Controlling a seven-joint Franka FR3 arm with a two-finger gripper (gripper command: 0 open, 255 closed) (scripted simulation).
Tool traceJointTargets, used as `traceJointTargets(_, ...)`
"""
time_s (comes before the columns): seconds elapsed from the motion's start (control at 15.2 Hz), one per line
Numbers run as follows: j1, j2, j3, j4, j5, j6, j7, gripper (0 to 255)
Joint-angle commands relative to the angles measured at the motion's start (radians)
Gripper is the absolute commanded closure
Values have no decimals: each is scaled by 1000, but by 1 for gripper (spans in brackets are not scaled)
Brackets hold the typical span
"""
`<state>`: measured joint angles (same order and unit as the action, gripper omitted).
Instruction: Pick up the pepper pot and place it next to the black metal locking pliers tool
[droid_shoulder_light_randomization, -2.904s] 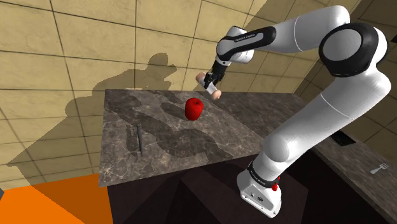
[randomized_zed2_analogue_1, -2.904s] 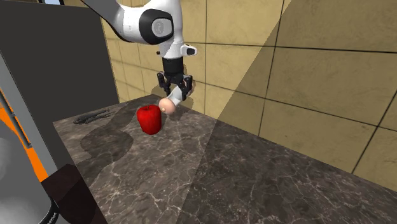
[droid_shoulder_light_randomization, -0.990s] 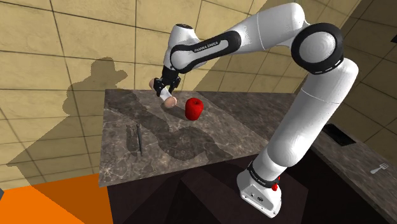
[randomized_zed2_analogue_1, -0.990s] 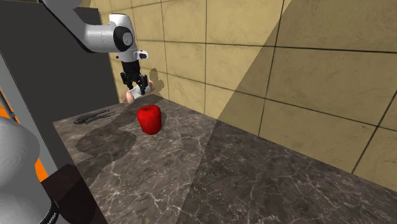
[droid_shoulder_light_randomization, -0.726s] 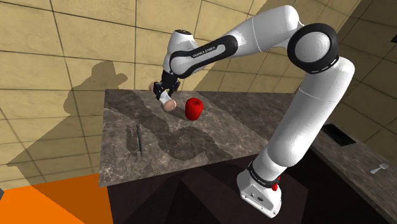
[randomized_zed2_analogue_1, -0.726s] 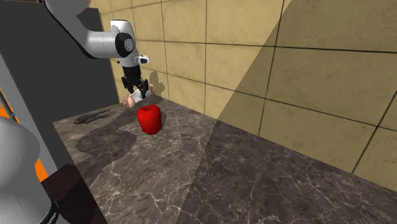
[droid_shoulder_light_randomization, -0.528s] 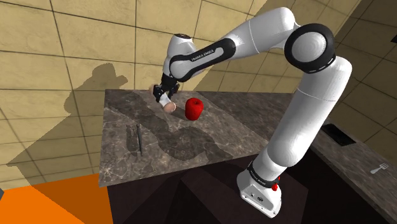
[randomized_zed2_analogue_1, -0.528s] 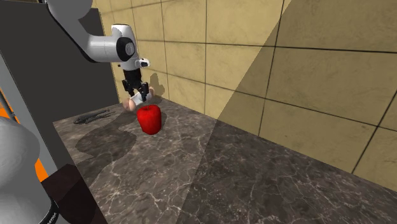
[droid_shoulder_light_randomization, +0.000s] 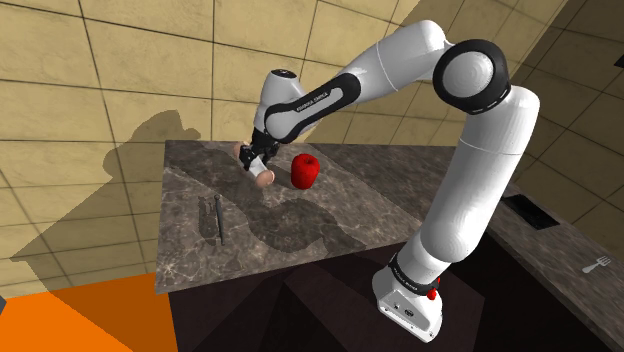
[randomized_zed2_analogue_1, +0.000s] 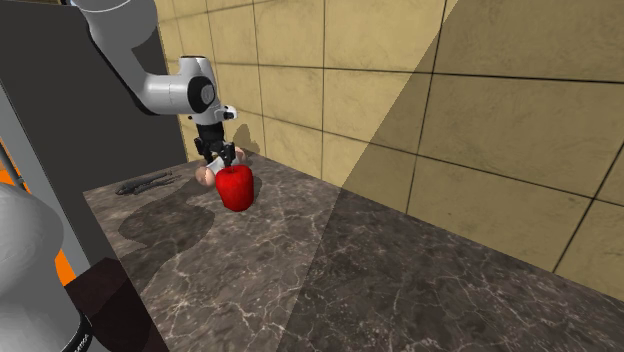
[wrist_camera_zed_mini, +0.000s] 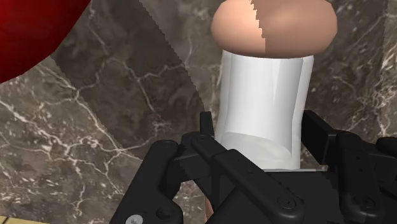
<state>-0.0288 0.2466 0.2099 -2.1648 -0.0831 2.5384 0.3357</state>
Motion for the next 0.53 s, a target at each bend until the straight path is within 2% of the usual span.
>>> traceJointTargets(0.0,3,22,-4,-2,-9,25,7,255)
traceJointTargets(0.46,5,33,-6,-4,-14,37,10,255)
